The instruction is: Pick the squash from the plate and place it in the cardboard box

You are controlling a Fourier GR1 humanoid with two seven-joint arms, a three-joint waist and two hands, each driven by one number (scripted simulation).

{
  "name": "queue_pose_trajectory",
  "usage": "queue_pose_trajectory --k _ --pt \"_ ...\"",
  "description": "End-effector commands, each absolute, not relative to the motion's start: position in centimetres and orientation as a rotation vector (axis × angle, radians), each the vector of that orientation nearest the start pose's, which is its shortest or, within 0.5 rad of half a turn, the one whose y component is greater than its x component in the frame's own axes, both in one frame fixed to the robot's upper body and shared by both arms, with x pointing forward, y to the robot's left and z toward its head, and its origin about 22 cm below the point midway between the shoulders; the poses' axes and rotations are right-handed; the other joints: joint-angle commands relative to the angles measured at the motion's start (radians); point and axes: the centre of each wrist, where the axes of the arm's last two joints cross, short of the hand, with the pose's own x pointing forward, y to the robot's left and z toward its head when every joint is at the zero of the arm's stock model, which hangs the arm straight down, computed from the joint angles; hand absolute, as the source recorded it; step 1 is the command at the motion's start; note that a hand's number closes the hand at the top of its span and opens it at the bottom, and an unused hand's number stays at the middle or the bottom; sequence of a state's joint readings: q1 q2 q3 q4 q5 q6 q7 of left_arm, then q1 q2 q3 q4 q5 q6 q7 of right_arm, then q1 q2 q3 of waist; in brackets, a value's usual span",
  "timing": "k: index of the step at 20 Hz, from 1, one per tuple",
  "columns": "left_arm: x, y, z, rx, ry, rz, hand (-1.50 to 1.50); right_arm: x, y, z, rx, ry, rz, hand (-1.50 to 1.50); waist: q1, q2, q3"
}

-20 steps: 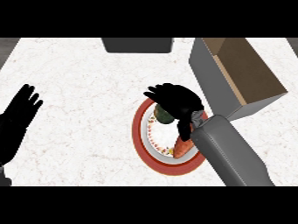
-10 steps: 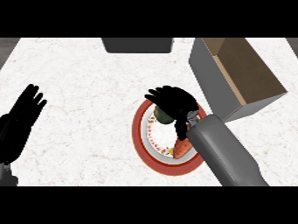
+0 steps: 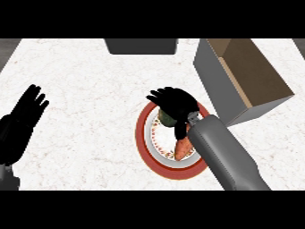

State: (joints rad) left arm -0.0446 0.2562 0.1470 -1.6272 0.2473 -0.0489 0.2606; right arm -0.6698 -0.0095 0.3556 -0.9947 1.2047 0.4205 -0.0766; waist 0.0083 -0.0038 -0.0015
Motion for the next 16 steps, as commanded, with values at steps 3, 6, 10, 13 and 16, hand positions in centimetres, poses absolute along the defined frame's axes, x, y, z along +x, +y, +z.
queue_pose_trajectory --k 3,6,10,13,16 --pt "25.1 33.0 4.6 0.054 -1.440 0.055 0.00 35.5 -8.4 3.0 -0.519 -1.258 1.844 1.50 -0.004 0.004 0.001" --pt "24.8 32.2 4.7 0.063 -1.442 0.048 0.00 35.9 -9.1 2.5 -0.470 -1.351 1.883 1.50 -0.004 0.004 0.001" --pt "25.2 31.7 5.6 0.049 -1.429 0.053 0.00 35.5 -8.0 2.5 -0.476 -1.374 1.893 1.50 -0.004 0.004 0.001" --pt "24.5 32.0 3.8 0.051 -1.443 0.050 0.00 36.5 -9.1 3.4 -0.478 -1.390 1.881 1.50 -0.005 0.004 0.001" --pt "25.3 31.8 5.6 0.032 -1.468 0.020 0.00 38.3 -8.6 4.1 -0.622 -1.203 1.631 1.50 0.021 0.010 0.001"
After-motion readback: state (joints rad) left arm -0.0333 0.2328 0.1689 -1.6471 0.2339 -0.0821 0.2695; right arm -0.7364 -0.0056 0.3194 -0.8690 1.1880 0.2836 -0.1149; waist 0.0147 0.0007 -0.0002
